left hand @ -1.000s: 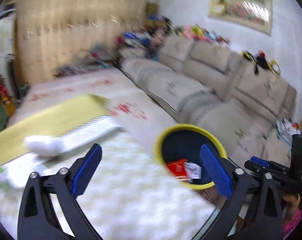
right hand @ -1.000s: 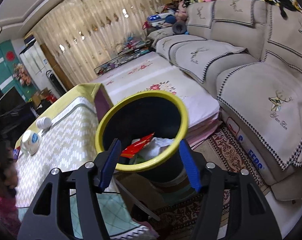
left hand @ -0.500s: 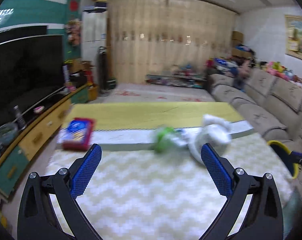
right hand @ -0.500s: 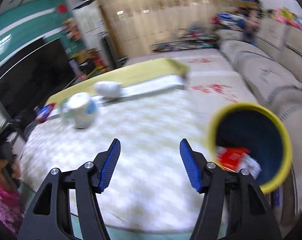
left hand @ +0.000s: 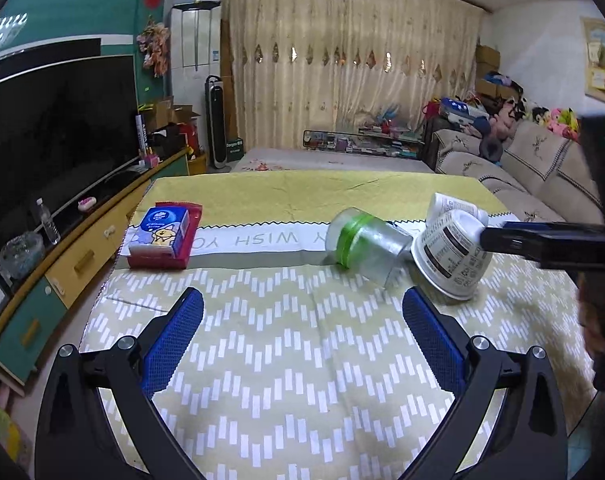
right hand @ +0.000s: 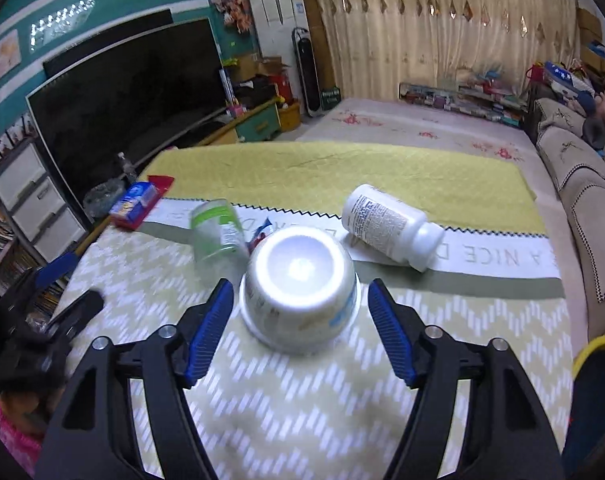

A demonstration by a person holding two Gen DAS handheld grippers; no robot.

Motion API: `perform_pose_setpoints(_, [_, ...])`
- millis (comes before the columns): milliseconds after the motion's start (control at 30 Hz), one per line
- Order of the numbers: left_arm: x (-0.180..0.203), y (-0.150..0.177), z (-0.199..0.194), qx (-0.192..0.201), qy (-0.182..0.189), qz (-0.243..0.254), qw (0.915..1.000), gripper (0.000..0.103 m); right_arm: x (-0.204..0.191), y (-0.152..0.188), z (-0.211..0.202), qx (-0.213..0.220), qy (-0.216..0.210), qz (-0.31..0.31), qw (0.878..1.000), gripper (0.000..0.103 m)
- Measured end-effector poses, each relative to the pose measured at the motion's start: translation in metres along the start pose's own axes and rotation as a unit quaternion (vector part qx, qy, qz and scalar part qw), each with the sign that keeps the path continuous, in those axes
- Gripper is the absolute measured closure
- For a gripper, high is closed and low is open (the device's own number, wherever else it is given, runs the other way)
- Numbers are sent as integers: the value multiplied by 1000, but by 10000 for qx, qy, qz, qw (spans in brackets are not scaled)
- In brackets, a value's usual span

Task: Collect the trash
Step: 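Grasp the upturned white cup with the right gripper and lift it, then carry the white cup over the yellow bin and open the right gripper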

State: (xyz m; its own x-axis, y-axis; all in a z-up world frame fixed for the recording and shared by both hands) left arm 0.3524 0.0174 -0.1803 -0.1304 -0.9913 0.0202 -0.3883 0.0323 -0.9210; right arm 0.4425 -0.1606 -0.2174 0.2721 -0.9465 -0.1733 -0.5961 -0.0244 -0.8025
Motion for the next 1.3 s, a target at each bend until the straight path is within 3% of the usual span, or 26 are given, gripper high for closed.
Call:
perform_pose_setpoints(200, [6, 4, 3, -96, 87, -32, 9999, 5, 5, 7, 25, -220, 9, 135, 9997, 31])
perform_pose_setpoints(633, [13, 12, 13, -290, 265, -55, 9992, 5, -3, 9, 40, -92, 111, -228, 9996, 28])
perform_pose_setpoints(800, [13, 12, 12, -240, 277, 1, 9993, 5, -5, 3, 24, 31, 139, -174, 9997, 29])
perform_pose_setpoints(933, [16, 11, 13, -216, 310, 74, 9993, 5, 0, -13, -15, 448, 423, -379, 9974, 29])
perform_pose_setpoints(1133, [13, 14, 17, -278, 348, 0, 9990, 5, 57, -10, -73, 674, 1030, -71, 9924, 29])
perform_pose_setpoints(1300, [12, 16, 19, -311, 365, -12, 9988, 5, 138, 19, -116, 637, 1843, 516, 9794, 29])
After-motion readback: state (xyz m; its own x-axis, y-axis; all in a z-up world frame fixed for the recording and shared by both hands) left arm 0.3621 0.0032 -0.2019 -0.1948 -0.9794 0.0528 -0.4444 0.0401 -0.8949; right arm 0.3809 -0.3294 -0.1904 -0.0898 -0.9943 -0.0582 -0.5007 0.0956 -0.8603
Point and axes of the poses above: each gripper's, at about its wrist camera, not at the fingertips, and z roughly the way its jaws point, x to its right, y to its underside, the point moved 10 cm from there along z, roughly the way its jaws point, and after that the axes turned 10 degrees about x, right-handed, at the moved point
